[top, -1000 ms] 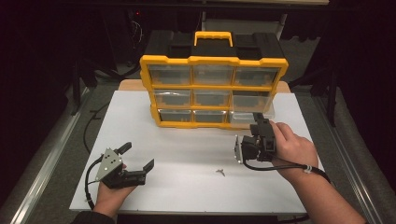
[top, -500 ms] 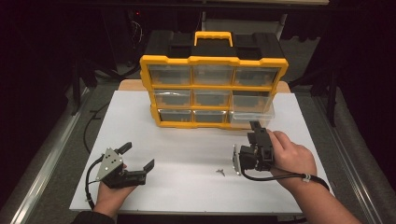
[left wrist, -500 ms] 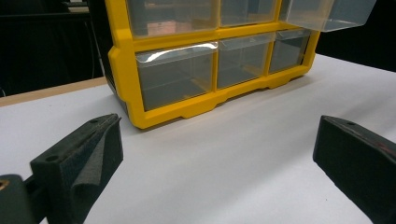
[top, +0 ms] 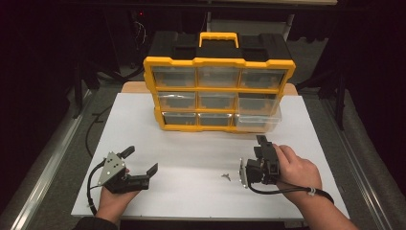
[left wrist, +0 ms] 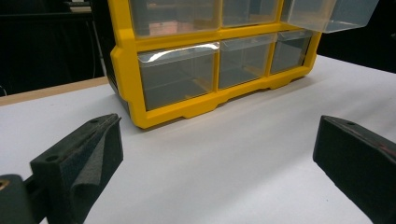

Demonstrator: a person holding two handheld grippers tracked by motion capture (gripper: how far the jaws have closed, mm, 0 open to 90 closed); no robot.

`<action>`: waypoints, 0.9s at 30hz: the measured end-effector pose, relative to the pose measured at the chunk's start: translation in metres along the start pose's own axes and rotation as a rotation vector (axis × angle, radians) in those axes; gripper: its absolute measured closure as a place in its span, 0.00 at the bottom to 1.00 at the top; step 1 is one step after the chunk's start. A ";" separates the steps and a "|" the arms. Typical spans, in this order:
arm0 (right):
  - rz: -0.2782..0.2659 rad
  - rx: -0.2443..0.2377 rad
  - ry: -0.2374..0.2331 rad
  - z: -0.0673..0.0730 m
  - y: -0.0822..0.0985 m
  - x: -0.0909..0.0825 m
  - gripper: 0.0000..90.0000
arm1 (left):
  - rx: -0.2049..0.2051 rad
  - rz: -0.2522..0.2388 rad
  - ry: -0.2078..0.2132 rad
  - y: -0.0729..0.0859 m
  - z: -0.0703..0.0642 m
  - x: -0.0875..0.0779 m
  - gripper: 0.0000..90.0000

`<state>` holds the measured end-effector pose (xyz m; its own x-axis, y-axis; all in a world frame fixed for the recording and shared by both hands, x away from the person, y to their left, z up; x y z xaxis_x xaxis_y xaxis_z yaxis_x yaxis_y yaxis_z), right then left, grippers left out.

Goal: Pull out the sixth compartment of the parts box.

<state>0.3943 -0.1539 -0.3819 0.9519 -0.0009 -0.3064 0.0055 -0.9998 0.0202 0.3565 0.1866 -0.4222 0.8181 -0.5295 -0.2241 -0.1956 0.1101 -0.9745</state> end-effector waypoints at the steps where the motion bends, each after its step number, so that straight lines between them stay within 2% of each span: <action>1: -0.001 -0.003 -0.004 0.003 0.000 0.001 0.60 | -0.001 -0.001 0.000 0.000 0.000 0.000 0.02; 7: 0.006 0.010 -0.042 0.024 0.002 0.008 0.60 | -0.003 -0.001 0.000 0.000 0.000 0.000 0.02; 11: 0.000 0.025 -0.051 0.035 0.003 0.014 0.59 | -0.003 0.000 -0.001 0.000 0.000 0.000 0.02; 17: 0.031 0.064 -0.084 0.050 0.007 0.021 0.59 | -0.004 -0.001 -0.003 0.000 0.001 0.000 0.02; 19: 0.020 0.044 -0.074 0.051 0.007 0.023 0.59 | -0.003 -0.001 -0.002 0.000 0.000 0.000 0.02; 23: 0.029 0.058 -0.082 0.058 0.009 0.024 0.58 | -0.002 0.000 -0.003 0.001 0.000 0.000 0.02; 24: 0.015 0.053 -0.072 0.059 0.008 0.025 0.58 | -0.003 -0.001 -0.003 0.001 0.000 0.000 0.02; 26: 0.033 0.048 -0.088 0.062 0.009 0.025 0.58 | -0.002 0.000 -0.002 0.001 0.000 0.000 0.02; 27: 0.017 0.047 -0.079 0.063 0.008 0.026 0.59 | -0.002 0.000 -0.002 0.001 0.000 0.000 0.02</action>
<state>0.4000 -0.1635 -0.4500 0.9246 -0.0181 -0.3804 -0.0269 -0.9995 -0.0179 0.3566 0.1866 -0.4229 0.8191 -0.5279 -0.2243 -0.1969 0.1084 -0.9744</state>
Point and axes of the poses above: each handheld gripper's, and its own axes: x roughly forward along the jaws, y roughly out of its underside, z roughly to its left, the point moved 9 cm from there along x, roughly forward along the jaws
